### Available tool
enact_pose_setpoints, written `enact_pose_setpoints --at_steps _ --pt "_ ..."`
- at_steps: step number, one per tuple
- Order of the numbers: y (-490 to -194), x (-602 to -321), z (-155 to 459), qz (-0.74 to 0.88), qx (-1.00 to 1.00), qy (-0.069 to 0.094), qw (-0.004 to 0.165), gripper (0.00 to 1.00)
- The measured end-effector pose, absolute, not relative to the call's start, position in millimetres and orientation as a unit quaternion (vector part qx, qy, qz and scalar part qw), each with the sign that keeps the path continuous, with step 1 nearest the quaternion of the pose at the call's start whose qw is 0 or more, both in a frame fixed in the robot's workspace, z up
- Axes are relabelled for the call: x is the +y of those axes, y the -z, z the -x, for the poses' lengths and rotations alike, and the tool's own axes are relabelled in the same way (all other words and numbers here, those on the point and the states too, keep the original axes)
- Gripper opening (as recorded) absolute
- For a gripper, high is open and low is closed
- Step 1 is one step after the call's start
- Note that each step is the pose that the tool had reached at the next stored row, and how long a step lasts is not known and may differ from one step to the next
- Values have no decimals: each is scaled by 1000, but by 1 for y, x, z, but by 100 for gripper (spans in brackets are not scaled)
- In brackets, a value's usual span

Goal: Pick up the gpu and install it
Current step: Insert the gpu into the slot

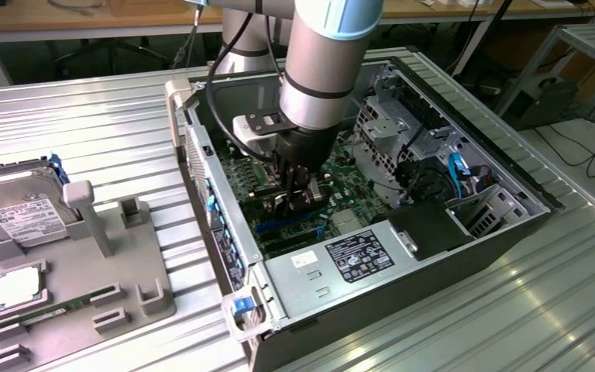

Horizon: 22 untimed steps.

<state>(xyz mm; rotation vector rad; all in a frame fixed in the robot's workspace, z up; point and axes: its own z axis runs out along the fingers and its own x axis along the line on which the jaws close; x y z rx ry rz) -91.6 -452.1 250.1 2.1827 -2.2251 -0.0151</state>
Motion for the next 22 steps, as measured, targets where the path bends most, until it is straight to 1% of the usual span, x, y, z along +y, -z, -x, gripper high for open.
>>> enact_pose_setpoints --at_steps 17,22 --pt "-244 -452 92 -700 -714 6 14 28" --pt "-243 -452 93 -700 -714 4 11 28"
